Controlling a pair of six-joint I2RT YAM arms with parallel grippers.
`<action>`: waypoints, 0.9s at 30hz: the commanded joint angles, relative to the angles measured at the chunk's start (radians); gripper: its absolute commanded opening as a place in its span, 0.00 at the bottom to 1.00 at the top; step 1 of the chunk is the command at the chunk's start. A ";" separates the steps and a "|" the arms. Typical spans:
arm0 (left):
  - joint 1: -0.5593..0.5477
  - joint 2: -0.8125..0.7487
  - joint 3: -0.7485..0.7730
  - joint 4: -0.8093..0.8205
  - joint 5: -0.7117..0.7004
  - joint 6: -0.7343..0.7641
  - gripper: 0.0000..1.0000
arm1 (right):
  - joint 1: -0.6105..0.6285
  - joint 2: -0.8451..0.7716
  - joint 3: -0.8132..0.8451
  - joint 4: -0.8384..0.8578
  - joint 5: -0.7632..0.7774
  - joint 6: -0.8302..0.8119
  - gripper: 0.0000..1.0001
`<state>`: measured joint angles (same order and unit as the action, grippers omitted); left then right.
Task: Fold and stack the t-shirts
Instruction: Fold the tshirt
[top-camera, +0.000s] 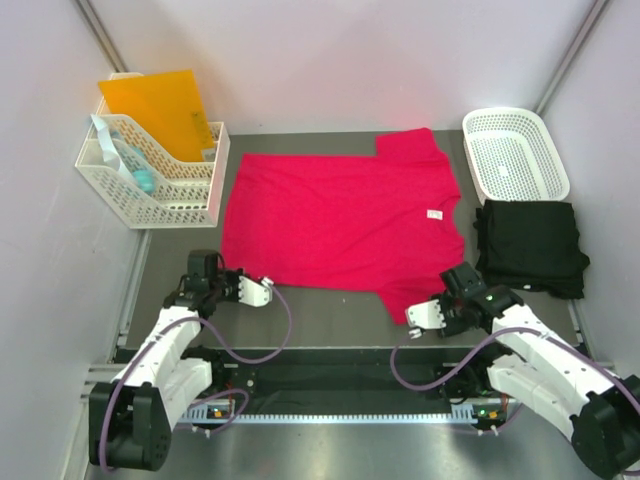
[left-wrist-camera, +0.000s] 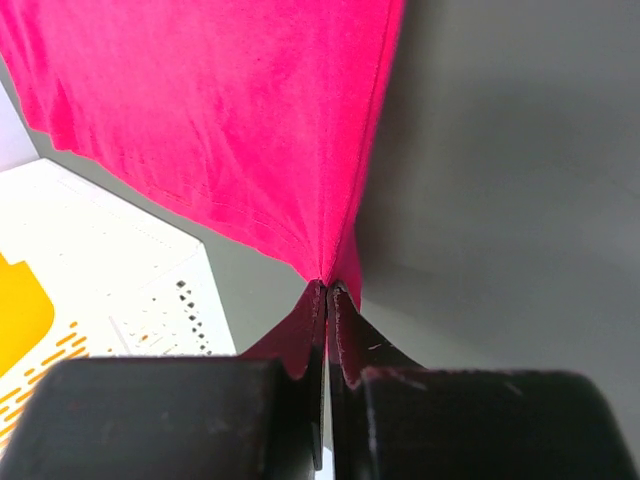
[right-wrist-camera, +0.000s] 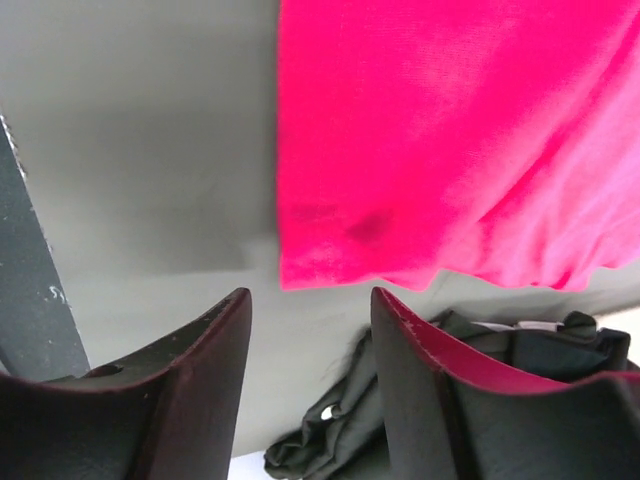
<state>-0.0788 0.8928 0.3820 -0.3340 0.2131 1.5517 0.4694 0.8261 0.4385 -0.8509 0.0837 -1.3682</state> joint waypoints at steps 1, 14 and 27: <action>0.007 -0.005 -0.025 -0.008 0.016 0.033 0.02 | 0.009 -0.021 -0.053 0.044 0.001 -0.022 0.53; 0.008 0.055 0.047 0.003 0.011 0.022 0.00 | 0.008 0.088 -0.121 0.233 0.013 -0.038 0.54; 0.014 0.089 0.089 0.018 0.000 0.019 0.00 | 0.006 0.173 -0.089 0.234 0.002 -0.045 0.00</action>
<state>-0.0750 0.9676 0.4286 -0.3363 0.2054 1.5700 0.4709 0.9695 0.3553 -0.5827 0.1600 -1.4200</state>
